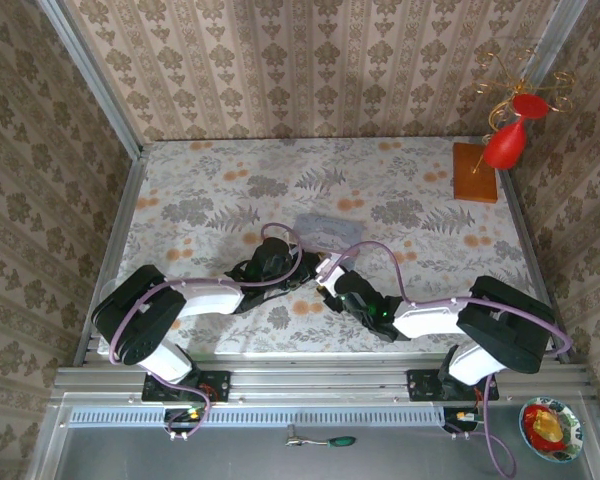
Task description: Unlock the padlock with the key
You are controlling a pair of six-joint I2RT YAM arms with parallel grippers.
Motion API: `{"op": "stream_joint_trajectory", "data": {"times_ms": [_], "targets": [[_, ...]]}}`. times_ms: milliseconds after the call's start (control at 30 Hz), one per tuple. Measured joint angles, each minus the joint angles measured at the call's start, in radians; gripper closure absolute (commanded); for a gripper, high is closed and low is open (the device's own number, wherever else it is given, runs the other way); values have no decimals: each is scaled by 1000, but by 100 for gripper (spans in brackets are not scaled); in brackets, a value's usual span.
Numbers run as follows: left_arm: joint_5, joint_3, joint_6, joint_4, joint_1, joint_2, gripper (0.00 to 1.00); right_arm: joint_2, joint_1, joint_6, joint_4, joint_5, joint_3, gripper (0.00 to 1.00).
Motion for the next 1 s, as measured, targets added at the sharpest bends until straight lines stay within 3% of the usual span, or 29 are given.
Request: {"op": "stream_joint_trajectory", "data": {"times_ms": [333, 567, 833, 867, 900, 1000], "targets": [[-1, 0, 0, 0, 0, -2, 100, 8, 6, -22, 37, 51, 8, 68], [-16, 0, -1, 0, 0, -11, 100, 13, 11, -36, 38, 77, 17, 82], [-24, 0, -10, 5, 0, -13, 100, 13, 18, -30, 36, 107, 19, 88], [-24, 0, -10, 5, 0, -13, 100, 13, 20, -28, 36, 109, 19, 93], [-24, 0, -10, 5, 0, -13, 100, 13, 21, -21, 34, 113, 19, 100], [-23, 0, -8, 16, 0, -13, 100, -8, -2, 100, 25, 63, 15, 100]]}}
